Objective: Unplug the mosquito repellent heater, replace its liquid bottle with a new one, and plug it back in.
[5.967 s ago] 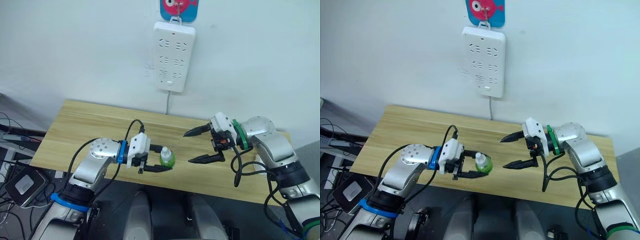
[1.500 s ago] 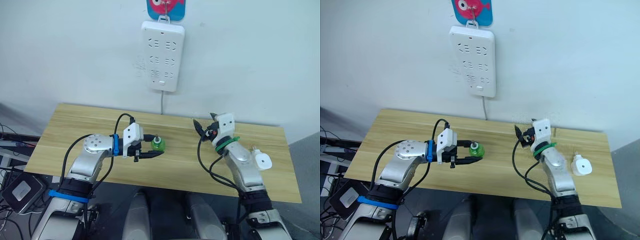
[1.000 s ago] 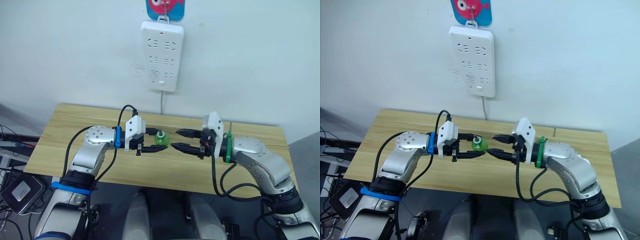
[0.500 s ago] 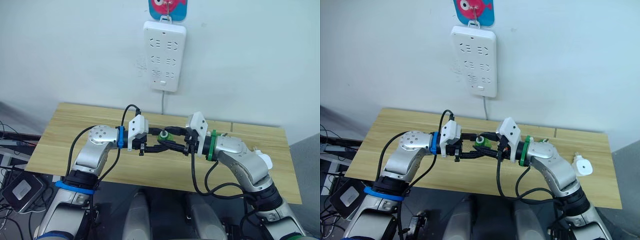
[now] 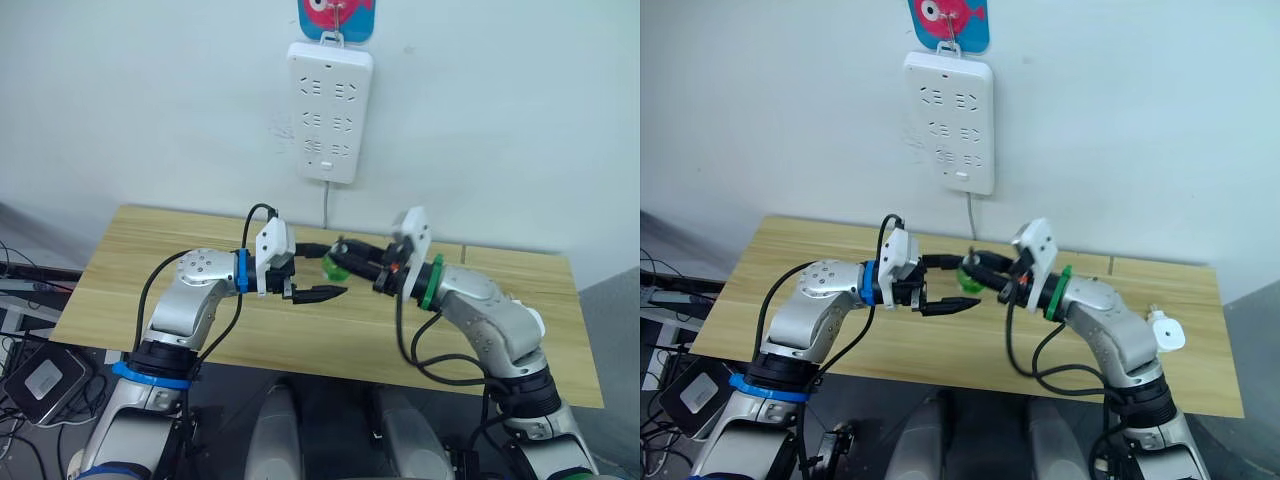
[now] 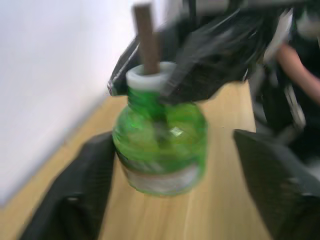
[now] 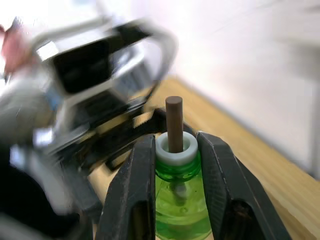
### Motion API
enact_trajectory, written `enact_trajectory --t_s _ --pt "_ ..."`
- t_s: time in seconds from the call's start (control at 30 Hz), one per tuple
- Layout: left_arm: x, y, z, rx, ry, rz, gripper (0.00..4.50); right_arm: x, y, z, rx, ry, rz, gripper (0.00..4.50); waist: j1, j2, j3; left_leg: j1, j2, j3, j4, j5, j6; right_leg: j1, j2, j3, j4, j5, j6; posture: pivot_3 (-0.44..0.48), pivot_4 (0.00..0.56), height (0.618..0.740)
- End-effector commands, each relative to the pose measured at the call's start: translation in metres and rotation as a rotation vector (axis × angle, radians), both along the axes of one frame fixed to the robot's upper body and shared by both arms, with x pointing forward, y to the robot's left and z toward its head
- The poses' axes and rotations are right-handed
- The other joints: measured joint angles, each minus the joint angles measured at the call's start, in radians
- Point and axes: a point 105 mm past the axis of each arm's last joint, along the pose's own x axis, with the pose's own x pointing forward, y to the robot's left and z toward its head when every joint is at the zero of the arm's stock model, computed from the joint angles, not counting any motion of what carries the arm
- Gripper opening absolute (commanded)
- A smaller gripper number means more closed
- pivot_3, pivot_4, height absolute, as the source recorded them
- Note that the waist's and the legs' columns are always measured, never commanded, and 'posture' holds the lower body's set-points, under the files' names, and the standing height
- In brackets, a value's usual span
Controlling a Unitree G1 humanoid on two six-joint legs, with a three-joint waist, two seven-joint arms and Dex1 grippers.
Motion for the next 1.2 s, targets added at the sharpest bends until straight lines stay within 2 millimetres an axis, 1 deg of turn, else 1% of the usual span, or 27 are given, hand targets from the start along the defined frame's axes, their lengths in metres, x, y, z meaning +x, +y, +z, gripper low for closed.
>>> enact_trajectory --t_s 0.03,0.1,0.17,0.23,0.3,0.43,0.6,0.83,1.03,1.13,1.17,1.2 --pt "-0.002 -0.005 0.029 -0.164 -0.032 0.068 4.50 0.009 -0.030 0.027 0.248 0.130 -0.121 0.85 0.000 0.000 0.000 0.000 0.000 0.000 0.000 0.000 0.000 0.000 0.000 0.000 0.000 0.000 0.000 -0.029 0.300 0.740" --pt "0.002 -0.010 0.042 -0.261 -0.024 0.116 4.50 0.009 -0.040 0.036 0.418 0.228 -0.133 0.85 -0.001 0.000 0.000 0.000 0.000 0.000 0.000 0.000 0.000 0.000 0.000 0.000 0.000 0.000 -0.001 -0.033 0.299 0.740" --pt "0.004 -0.014 0.049 -0.336 0.005 0.137 4.50 0.006 -0.045 0.044 0.542 0.292 -0.129 0.85 -0.002 0.000 0.000 0.000 0.000 0.000 0.000 0.000 0.000 0.001 0.000 0.000 0.000 0.002 -0.003 -0.033 0.299 0.740" --pt "0.005 -0.018 0.055 -0.404 0.037 0.150 4.50 0.002 -0.044 0.051 0.617 0.337 -0.110 0.85 -0.004 0.000 0.000 0.000 0.000 0.000 0.000 0.000 0.000 0.001 0.000 0.000 0.000 0.002 -0.003 -0.033 0.299 0.740" --pt "0.003 -0.024 0.057 -0.434 0.053 0.138 4.50 -0.001 -0.042 0.056 0.656 0.371 -0.095 0.85 -0.010 0.000 0.000 0.000 0.000 0.000 0.000 0.000 0.000 0.001 0.000 0.001 0.000 0.002 -0.003 -0.042 0.297 0.740" --pt "0.002 -0.035 0.062 -0.487 0.075 0.126 4.50 -0.006 -0.037 0.064 0.670 0.402 -0.068 0.85 -0.021 0.000 0.000 0.000 0.000 0.000 0.000 0.000 0.000 0.000 0.000 0.001 0.000 0.001 -0.002 -0.046 0.294 0.740" --pt "0.003 -0.050 0.065 -0.515 0.088 0.113 4.50 -0.006 -0.032 0.071 0.668 0.411 -0.056 0.85 -0.024 0.000 0.000 0.000 -0.001 0.000 0.000 0.000 0.000 0.001 0.000 0.001 0.000 0.000 0.001 -0.046 0.293 0.740" --pt "0.004 -0.057 0.064 -0.529 0.082 0.119 4.50 -0.008 -0.029 0.074 0.661 0.415 -0.048 0.85 -0.025 0.000 0.000 0.000 -0.001 0.000 -0.001 0.000 0.000 0.000 0.000 0.001 -0.001 0.000 0.001 -0.056 0.291 0.740" --pt "0.006 -0.056 0.064 -0.524 0.073 0.129 4.50 -0.008 -0.030 0.074 0.660 0.420 -0.051 0.85 -0.025 0.000 0.000 0.000 -0.001 0.000 -0.001 0.000 0.000 0.000 0.000 0.001 -0.001 -0.001 0.001 -0.055 0.292 0.740" --pt "0.006 -0.056 0.064 -0.522 0.072 0.134 3.89 -0.008 -0.030 0.075 0.662 0.420 -0.050 0.85 -0.025 0.000 0.000 0.000 -0.001 0.001 -0.001 0.000 0.000 0.000 0.001 0.001 -0.001 -0.001 0.001 -0.054 0.292 0.740" --pt "0.006 -0.056 0.064 -0.524 0.073 0.134 3.64 -0.008 -0.030 0.075 0.662 0.419 -0.050 0.85 -0.025 0.000 0.000 0.000 -0.001 0.001 -0.001 0.000 0.000 0.000 0.001 0.001 -0.001 -0.001 0.001 -0.054 0.292 0.740" --pt "0.006 -0.056 0.064 -0.527 0.074 0.133 3.27 -0.008 -0.029 0.075 0.663 0.419 -0.048 0.85 -0.025 0.000 0.000 0.000 -0.001 0.001 -0.001 0.000 0.000 0.000 0.001 0.001 -0.001 -0.001 0.001 -0.054 0.292 0.740"
